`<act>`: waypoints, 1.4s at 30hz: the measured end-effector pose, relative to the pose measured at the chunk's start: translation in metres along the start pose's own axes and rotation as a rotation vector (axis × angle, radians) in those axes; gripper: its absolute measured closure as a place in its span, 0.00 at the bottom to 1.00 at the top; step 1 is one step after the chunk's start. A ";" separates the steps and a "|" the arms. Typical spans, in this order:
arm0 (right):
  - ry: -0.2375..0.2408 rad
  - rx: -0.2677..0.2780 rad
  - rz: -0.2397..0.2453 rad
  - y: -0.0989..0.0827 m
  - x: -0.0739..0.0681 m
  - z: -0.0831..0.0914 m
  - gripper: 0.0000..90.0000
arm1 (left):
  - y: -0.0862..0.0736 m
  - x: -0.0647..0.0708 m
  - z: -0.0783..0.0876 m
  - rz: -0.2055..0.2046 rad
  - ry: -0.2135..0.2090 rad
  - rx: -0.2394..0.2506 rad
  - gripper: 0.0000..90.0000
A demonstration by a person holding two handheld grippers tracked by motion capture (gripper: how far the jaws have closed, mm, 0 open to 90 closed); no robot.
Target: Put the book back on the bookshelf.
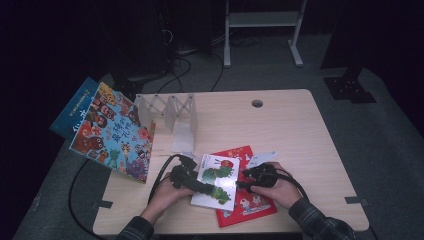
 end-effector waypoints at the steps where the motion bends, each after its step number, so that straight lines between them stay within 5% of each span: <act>1: 0.002 0.002 -0.002 0.000 0.000 0.000 0.56 | 0.000 -0.001 0.000 0.011 -0.007 0.001 0.04; 6: 0.001 0.003 0.000 -0.001 0.000 0.000 0.56 | 0.003 -0.003 0.002 0.048 -0.030 0.001 0.04; 13: 0.009 -0.007 -0.014 -0.002 0.001 0.001 0.53 | 0.006 0.001 0.007 0.051 -0.032 0.034 0.06; 32: 0.015 -0.029 -0.013 -0.003 0.003 0.005 0.52 | 0.031 0.034 0.032 -0.038 -0.099 0.232 0.07; 35: 0.016 -0.023 -0.011 -0.003 0.001 0.004 0.52 | 0.033 0.039 0.024 -0.040 -0.202 0.189 0.12; 38: 0.018 -0.022 0.000 -0.002 -0.002 0.002 0.52 | 0.034 0.051 0.017 -0.109 -0.124 0.157 0.11; 42: 0.018 -0.020 0.003 -0.002 -0.002 0.002 0.52 | 0.036 0.047 0.020 -0.074 -0.171 0.158 0.12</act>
Point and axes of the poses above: each handheld gripper's, and its own axes: z roughly backward along the jaws, y roughly out of its top, x roughly to its right, the point moved 1 cm from there along -z, roughly forward along the jaws, and after that the axes turned 1 degree about z, right-handed, at the moved point
